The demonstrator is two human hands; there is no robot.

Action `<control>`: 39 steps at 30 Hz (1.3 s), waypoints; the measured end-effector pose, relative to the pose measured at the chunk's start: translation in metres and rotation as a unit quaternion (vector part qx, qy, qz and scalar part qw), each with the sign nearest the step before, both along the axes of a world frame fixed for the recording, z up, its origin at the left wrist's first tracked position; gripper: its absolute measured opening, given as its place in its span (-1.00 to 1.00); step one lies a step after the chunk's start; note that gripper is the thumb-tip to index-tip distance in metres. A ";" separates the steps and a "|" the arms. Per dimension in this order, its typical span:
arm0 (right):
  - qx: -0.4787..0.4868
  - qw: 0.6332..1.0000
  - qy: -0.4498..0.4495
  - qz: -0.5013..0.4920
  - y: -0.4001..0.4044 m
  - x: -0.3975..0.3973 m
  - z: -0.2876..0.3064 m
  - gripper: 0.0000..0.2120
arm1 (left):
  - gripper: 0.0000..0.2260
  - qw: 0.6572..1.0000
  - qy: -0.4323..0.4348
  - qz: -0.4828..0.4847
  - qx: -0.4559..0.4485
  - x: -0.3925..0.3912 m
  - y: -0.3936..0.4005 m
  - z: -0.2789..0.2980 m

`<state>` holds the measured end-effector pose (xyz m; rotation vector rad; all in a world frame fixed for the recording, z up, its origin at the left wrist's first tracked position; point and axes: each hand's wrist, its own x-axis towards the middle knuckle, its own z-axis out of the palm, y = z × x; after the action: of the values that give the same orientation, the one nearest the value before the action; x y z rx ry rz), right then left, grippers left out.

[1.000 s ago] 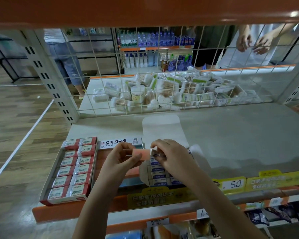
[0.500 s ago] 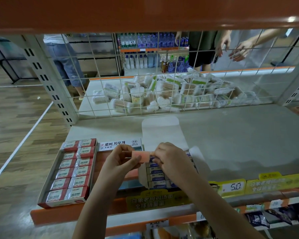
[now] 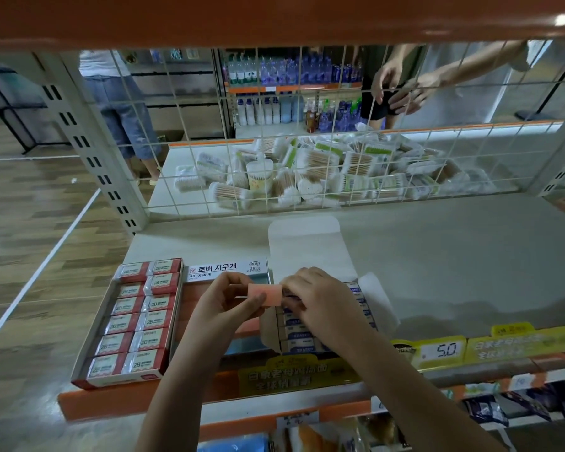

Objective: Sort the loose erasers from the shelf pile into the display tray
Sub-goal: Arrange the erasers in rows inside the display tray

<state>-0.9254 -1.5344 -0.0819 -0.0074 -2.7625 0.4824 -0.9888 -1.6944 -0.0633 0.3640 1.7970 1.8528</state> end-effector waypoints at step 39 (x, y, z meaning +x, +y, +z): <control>-0.173 0.981 -0.079 -0.024 -0.028 0.017 0.027 -0.57 | -0.87 0.830 0.380 -0.064 -0.404 0.004 -0.047 -0.003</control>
<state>-0.9087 -1.5624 -0.0548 -0.2019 -2.7836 0.9826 -0.9851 -1.7412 -0.0662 0.9301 2.7774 0.7005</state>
